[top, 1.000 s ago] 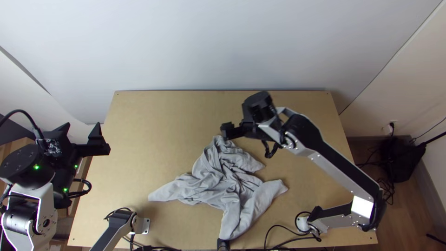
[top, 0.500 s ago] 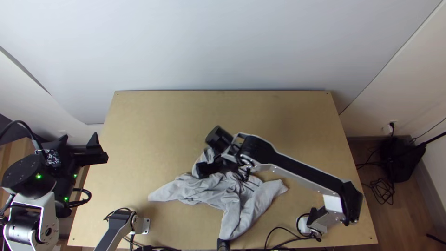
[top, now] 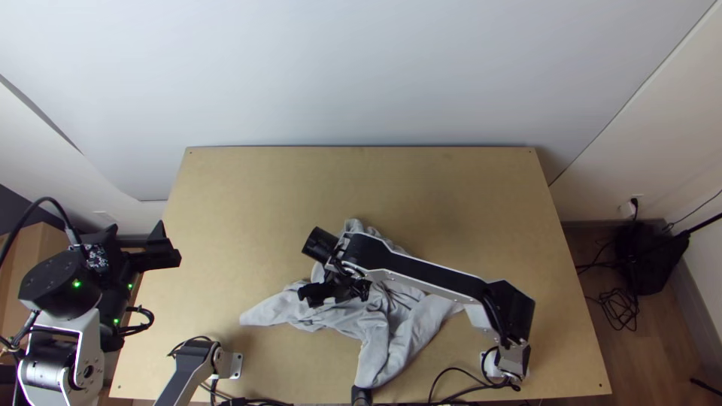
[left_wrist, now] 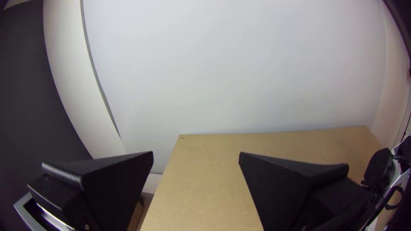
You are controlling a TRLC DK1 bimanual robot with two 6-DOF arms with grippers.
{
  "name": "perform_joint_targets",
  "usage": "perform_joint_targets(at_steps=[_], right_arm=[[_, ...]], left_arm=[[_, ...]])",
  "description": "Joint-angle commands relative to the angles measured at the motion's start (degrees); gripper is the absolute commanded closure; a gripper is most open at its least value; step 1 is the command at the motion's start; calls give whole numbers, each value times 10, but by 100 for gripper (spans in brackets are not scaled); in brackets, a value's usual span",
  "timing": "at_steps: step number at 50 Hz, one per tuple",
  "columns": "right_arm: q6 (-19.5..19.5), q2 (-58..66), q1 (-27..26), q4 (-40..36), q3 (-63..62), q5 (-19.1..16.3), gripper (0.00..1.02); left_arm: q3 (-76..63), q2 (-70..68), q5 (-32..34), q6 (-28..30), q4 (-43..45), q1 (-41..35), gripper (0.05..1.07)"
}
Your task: Fold the t-shirt
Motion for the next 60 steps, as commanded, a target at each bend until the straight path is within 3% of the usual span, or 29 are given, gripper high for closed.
perform_joint_targets(at_steps=[1, 35, 42, 49, 56, 60], right_arm=[[16, 31, 11, -7, 26, -8, 32], [29, 159, 18, 7, 98, -7, 33], [29, 166, 22, 9, 99, 19, 52], [29, 170, 24, 9, 95, 20, 57], [22, 156, 24, 9, 97, 72, 100], [20, 141, 20, 9, 94, 80, 100]], left_arm=[[-7, -7, 1, -11, 2, 5, 10], [-29, -18, 0, -7, 4, 8, 10], [-30, -19, 0, -7, 4, 8, 10], [-30, -19, 0, -7, 4, 8, 10], [-30, -19, 0, -7, 4, 8, 10], [-31, -20, 1, -7, 4, 8, 10]])
